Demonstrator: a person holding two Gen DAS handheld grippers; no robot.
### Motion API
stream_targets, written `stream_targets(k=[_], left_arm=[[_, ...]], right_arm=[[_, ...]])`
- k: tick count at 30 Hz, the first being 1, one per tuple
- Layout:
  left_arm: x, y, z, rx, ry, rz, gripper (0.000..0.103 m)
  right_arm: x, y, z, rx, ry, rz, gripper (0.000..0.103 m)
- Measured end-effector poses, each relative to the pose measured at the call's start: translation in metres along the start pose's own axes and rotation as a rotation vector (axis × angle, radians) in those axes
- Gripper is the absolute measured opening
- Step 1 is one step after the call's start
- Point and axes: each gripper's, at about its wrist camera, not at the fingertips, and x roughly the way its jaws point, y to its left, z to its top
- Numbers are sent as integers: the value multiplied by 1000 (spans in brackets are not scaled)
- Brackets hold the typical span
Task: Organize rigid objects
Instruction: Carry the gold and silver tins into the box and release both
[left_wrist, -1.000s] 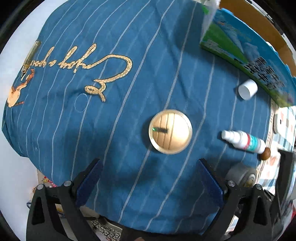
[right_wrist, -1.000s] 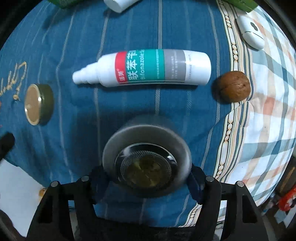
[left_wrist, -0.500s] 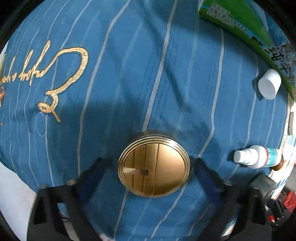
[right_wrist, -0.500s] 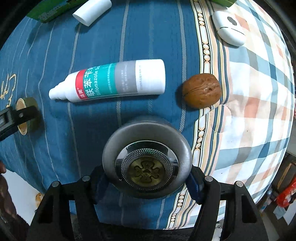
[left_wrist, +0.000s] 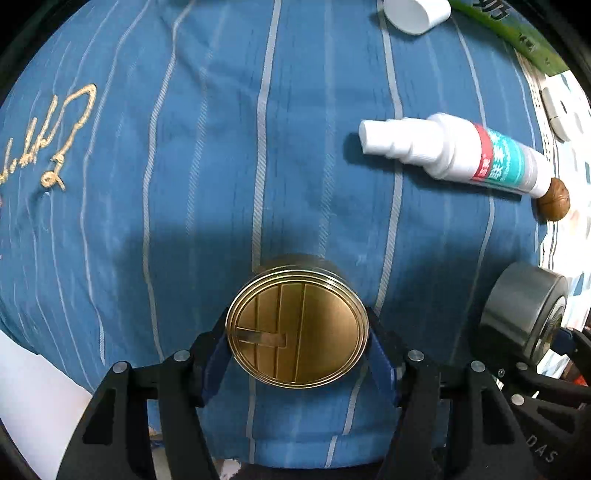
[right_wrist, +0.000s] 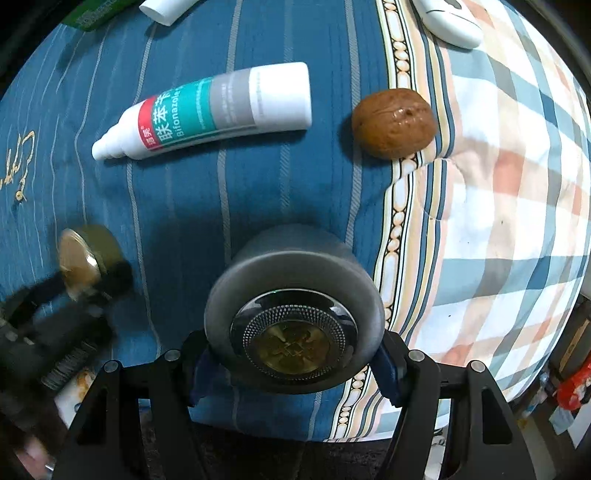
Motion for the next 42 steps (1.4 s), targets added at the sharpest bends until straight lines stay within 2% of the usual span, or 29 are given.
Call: stream_targets(k=[5,13,16,20,31,36,42], left_arm=[[2,-9,0,7,0,7,65],[0,6,11,1,-15,7,63],[-9,10,1,4,-32,-3,63],[-40,13,-4,9,-71,-25,63],[-136,11,-11,25,-280,-60,63],[-182,10,-4,32,-388,-101,63],[-228,-1,11,54,-479,-149,63]], right_arm=[[-1,1,-1,1,2,-7,72],[20,16,6,-25,4,-49,72],[19,19,4,-43,-7,-62,71],[6,18,-3,-52,-41,-65,71],[-75,8,-26,-60,-201,-8,71],[-119,1,-32,-82,-304,-5,71],[-175,-6,-33,-68,-420,38,71]])
